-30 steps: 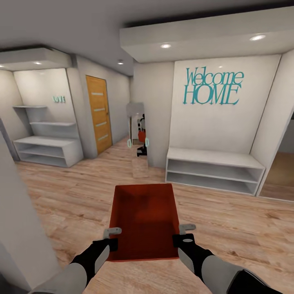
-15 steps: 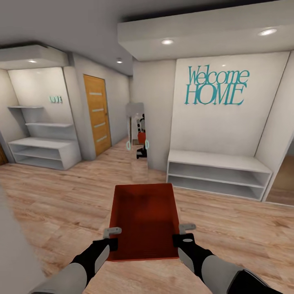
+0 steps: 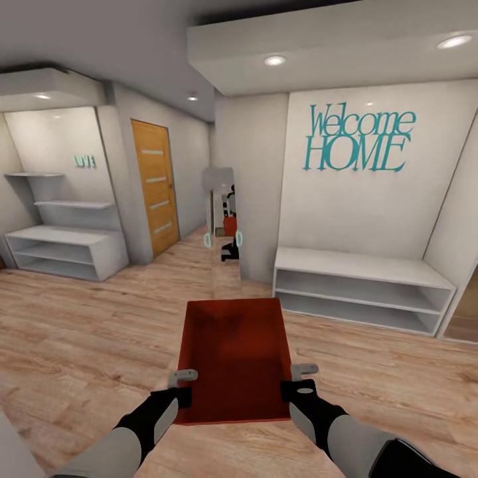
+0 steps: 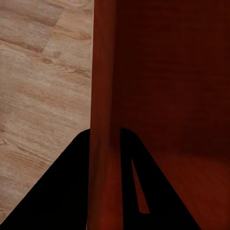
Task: Move the two storage containers from the living room to the garage. In the garage, place one container on the floor and stack the other container on top of it (either order is fine).
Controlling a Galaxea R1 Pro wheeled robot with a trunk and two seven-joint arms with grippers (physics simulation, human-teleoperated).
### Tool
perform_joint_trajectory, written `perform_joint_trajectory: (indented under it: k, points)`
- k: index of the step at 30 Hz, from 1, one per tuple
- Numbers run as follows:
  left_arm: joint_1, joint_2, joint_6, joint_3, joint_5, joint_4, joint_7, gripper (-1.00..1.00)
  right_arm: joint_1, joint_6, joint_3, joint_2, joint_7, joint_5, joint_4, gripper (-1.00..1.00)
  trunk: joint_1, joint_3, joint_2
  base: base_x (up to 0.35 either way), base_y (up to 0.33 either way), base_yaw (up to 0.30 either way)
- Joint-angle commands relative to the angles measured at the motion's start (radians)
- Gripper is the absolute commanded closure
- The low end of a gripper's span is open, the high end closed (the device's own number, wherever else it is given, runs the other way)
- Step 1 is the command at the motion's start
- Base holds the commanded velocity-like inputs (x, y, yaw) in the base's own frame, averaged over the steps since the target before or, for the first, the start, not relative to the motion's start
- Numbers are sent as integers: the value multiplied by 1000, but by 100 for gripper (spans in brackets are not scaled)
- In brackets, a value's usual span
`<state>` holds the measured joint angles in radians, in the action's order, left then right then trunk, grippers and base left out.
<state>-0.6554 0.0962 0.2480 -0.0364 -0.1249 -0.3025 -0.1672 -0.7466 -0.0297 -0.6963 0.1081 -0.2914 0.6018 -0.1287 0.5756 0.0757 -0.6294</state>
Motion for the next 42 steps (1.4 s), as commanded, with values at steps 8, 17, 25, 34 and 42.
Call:
perform_joint_trajectory:
  k: [8,17,25,34,42]
  points:
    - [-1,-1,-12,21,13,-11,-9,100,0,-2,4,-1,-1,21,12,100,1,2,-2,323,0,0]
    - [-1,-1,-12,21,13,-11,-9,100,0,-1,6,-1,-2,22,12,100,1,2,-2,323,0,168]
    - [-1,-1,-12,21,13,-11,-9,100,0,-2,6,-2,-2,22,12,100,1,2,-2,323,0,75]
    - [-1,-1,-12,21,13,-12,-10,100,0,-1,7,-1,-2,23,12,100,1,2,-2,323,0,103]
    - [-1,-1,-12,21,13,-12,-10,100,0,-1,8,-2,-2,23,12,100,1,2,-2,323,0,267]
